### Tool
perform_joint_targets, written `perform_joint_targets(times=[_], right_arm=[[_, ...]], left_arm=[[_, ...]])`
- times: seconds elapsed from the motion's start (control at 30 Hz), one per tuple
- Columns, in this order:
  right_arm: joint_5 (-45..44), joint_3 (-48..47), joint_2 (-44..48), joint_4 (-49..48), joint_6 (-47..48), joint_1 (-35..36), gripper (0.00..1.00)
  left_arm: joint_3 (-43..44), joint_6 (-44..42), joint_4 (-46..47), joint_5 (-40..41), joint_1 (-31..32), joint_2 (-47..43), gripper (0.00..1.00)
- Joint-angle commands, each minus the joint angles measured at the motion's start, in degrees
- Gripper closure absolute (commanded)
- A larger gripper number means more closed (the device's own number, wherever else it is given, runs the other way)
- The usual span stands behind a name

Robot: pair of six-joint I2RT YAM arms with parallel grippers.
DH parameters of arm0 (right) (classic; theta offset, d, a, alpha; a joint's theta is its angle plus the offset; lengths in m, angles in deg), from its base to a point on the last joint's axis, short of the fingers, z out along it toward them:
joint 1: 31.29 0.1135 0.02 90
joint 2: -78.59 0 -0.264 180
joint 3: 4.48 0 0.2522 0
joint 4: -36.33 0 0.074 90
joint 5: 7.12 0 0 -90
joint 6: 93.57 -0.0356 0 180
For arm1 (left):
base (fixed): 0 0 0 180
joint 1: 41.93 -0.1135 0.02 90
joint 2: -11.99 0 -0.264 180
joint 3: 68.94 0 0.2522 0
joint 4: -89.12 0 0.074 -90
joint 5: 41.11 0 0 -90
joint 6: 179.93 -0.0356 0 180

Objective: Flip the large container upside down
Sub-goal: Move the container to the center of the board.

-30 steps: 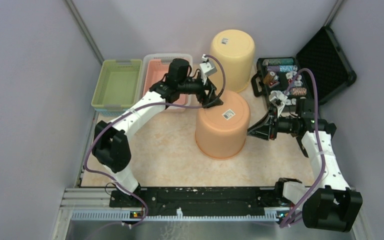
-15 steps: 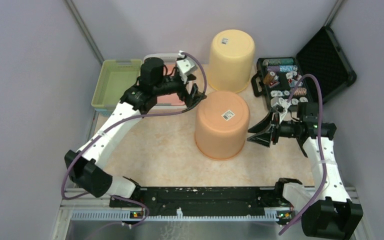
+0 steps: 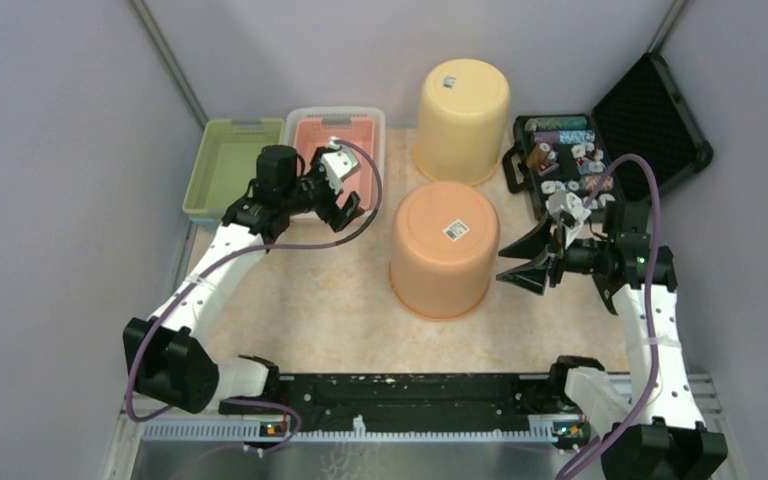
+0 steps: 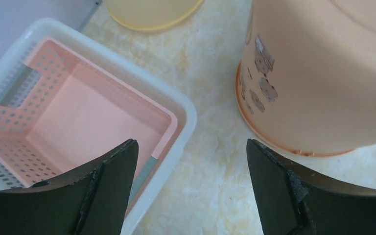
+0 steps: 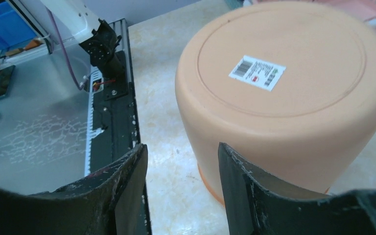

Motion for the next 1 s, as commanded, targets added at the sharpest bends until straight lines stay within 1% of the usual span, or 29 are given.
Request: perform_joint_targets(times=[0.0,0.07,0.13,0.27,0.4,0.5,0.6,0.7,0.8,0.97], right_arm=[[1.3,-4.8,3.8,-7.2,-7.0,-0.2,0.44],[-0.1,-5.6,5.1,-11.8,-12.3,-0.2,0.43],[-2.0,-7.2,5.5,-13.7,-15.4,-0.2,0.43],[-5.0,-11.0,4.6,-11.9,-16.4,-0.2,0.42],[-6.2,-12.4,5.0,-11.6,-17.6,-0.2,0.42],[-6.8,-12.7,5.2,-12.1,-18.7,-0.2,0.41],[-7.5,-12.6,5.4,-12.8,-19.6,-0.2,0.41],[-9.0,-12.6,5.6,-13.1,-20.2,-0.2,0.41],[-10.2,-13.0,5.9,-12.6,-20.3,-0.2,0.41],[-11.7,-14.7,6.4,-11.0,-20.3,-0.2,0.41]], left_arm=[[-2.4,-7.8,1.0,-5.6,0.3,2.6,0.15],[-1.8,-9.3,1.1,-8.6,0.8,5.1,0.18],[-0.3,-10.6,0.1,-10.6,2.3,8.0,0.21],[2.5,-11.5,-0.1,-9.5,7.6,13.0,0.24],[4.5,-12.3,-0.3,-8.5,14.3,16.8,0.24],[6.6,-11.4,-0.3,-7.8,19.2,19.7,0.25],[9.4,-8.1,1.2,-6.7,22.6,22.6,0.26],[12.6,-1.8,4.2,-3.3,24.9,25.9,0.26],[16.7,2.8,5.0,-4.1,26.2,29.6,0.26],[22.2,9.8,5.9,-3.1,27.9,34.7,0.28]])
